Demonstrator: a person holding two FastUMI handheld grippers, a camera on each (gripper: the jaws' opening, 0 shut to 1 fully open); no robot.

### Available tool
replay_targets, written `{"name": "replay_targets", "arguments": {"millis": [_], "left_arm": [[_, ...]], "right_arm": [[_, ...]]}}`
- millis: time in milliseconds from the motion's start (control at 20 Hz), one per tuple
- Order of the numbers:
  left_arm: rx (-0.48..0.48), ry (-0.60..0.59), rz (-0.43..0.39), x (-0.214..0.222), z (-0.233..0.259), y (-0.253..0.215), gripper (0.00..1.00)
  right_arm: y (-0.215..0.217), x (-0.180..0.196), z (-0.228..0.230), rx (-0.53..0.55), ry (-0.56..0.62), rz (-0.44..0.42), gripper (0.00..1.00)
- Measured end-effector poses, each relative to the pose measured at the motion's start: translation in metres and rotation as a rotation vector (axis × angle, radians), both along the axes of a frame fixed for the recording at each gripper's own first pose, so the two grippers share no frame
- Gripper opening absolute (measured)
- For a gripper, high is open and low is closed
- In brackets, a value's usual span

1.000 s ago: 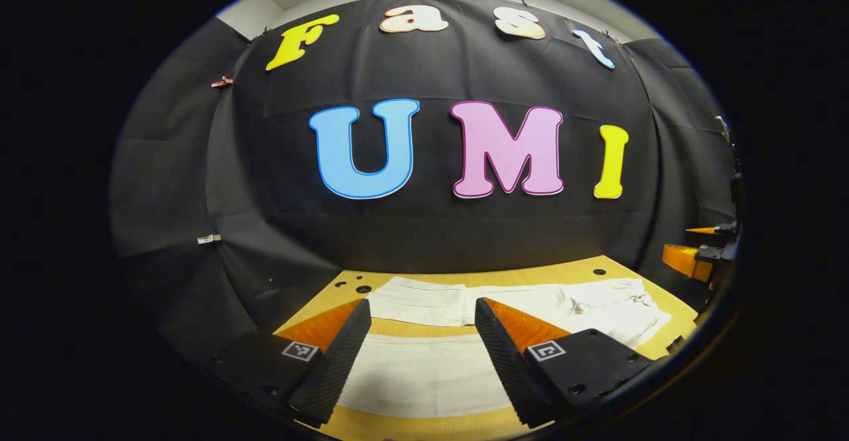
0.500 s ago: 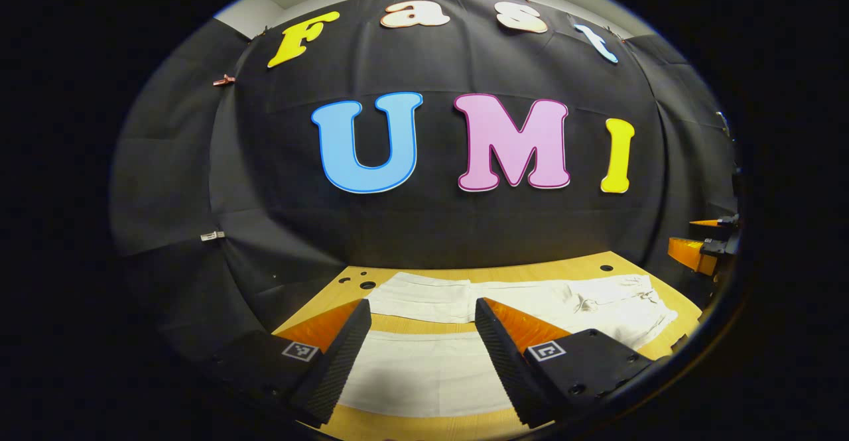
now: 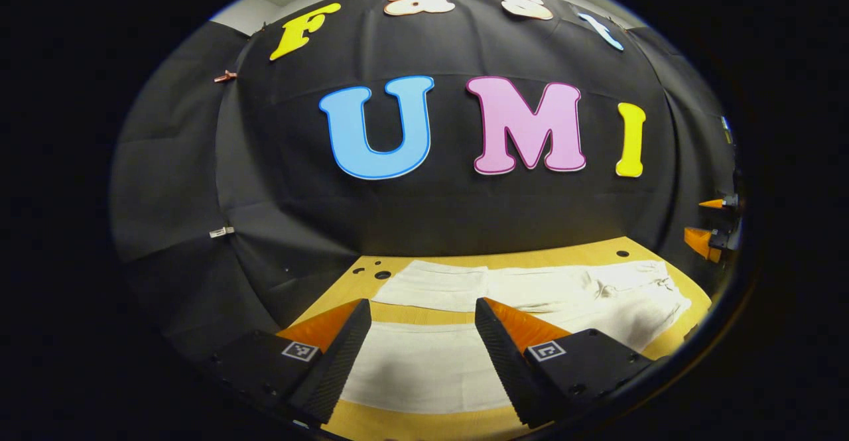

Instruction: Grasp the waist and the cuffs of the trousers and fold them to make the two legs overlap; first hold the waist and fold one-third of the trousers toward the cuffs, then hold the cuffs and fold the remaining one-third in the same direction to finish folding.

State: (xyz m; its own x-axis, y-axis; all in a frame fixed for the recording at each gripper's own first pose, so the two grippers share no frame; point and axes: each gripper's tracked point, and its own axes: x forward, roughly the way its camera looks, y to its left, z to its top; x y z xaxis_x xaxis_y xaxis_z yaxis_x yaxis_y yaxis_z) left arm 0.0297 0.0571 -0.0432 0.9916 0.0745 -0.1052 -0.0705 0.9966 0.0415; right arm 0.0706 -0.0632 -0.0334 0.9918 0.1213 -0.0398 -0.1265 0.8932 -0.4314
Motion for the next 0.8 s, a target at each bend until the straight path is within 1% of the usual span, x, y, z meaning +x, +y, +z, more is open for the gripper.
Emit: {"name": "replay_targets", "arguments": {"millis": [150,300,450,600,700,800], "left_arm": [[-0.001,0.06,0.0,0.0,-0.02,0.011,0.98],[0.004,0.111,0.022,-0.002,-0.039,0.025,0.98],[-0.02,0.149,0.047,-0.003,-0.052,0.035,0.98],[-0.055,0.177,0.071,0.002,-0.062,0.04,0.98],[-0.077,0.186,0.084,0.004,-0.065,0.044,0.98],[-0.073,0.2,0.099,0.005,-0.07,0.048,0.98]], "right_arm": [[-0.022,0.014,-0.005,-0.113,0.003,0.024,0.97],[-0.039,0.021,-0.024,-0.257,0.04,0.083,0.98],[-0.059,0.027,-0.051,-0.417,0.114,0.147,0.97],[-0.079,0.028,-0.081,-0.542,0.194,0.223,0.97],[-0.091,0.026,-0.1,-0.631,0.245,0.28,0.97],[-0.102,0.015,-0.124,-0.718,0.311,0.349,0.97]]}}
